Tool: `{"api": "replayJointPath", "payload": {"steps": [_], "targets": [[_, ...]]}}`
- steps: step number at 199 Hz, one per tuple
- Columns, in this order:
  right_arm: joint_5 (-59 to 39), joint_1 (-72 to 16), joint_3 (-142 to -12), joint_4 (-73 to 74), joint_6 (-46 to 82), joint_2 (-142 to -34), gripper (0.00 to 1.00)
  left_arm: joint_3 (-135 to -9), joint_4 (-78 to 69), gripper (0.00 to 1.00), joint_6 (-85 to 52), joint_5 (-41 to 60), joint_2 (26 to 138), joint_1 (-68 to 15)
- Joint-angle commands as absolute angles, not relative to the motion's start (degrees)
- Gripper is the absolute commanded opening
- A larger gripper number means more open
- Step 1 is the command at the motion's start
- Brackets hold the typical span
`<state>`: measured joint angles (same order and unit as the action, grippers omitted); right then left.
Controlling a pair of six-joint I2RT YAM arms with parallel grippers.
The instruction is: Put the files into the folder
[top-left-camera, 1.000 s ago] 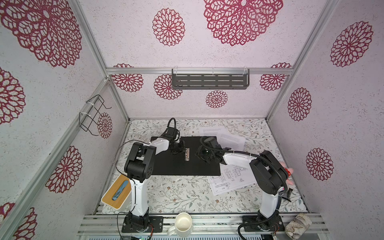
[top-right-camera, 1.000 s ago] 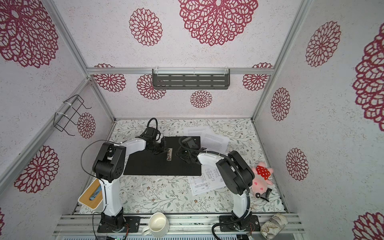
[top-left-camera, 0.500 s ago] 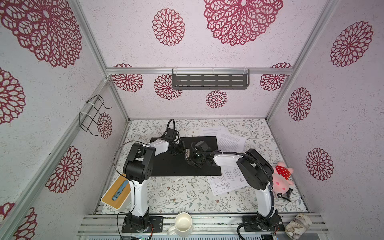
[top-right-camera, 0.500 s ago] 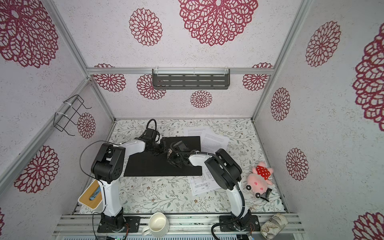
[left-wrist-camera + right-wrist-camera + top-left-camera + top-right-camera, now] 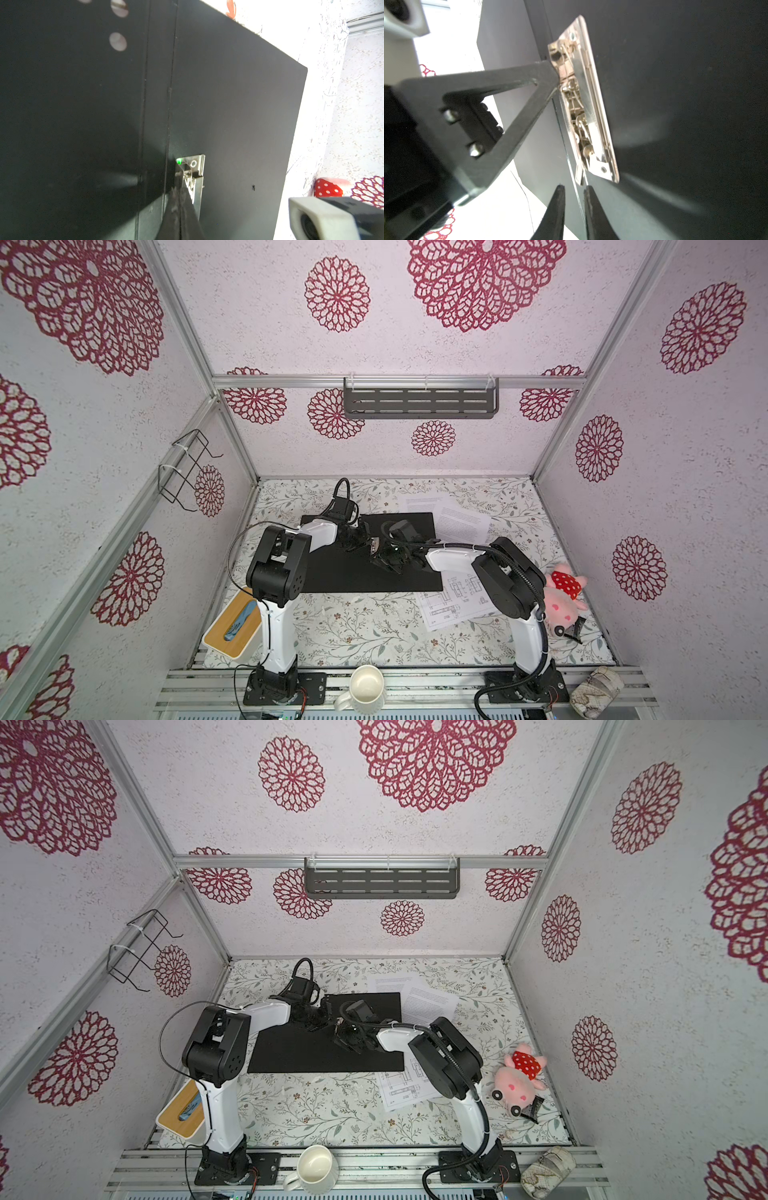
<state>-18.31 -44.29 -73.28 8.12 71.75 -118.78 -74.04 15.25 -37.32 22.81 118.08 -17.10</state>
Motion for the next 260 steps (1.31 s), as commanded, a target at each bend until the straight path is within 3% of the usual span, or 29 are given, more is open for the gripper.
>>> {"api": "replayJointPath", "payload": {"steps": [1,93,173,260], "targets": [[-18.6,-44.3,-74.4,9.0,72.6,-119.2,0.19,-72.3,17.2,0.00,-36.5,22.6,117.3,-17.4],[-17.3,-44.2,-74.0,8.5,72.6,-119.0,0.14,-72.2,17.3,0.00,-35.7,22.8,117.5,-17.5],[-16.7,-43.8,-72.6,9.7,73.2,-118.2,0.19,-72.2,17.4,0.00,-35.3,22.9,117.7,-17.4],[-16.7,-43.5,-71.1,10.9,73.7,-117.8,0.15,-72.3,17.2,0.00,-35.5,23.2,117.8,-17.4]]}}
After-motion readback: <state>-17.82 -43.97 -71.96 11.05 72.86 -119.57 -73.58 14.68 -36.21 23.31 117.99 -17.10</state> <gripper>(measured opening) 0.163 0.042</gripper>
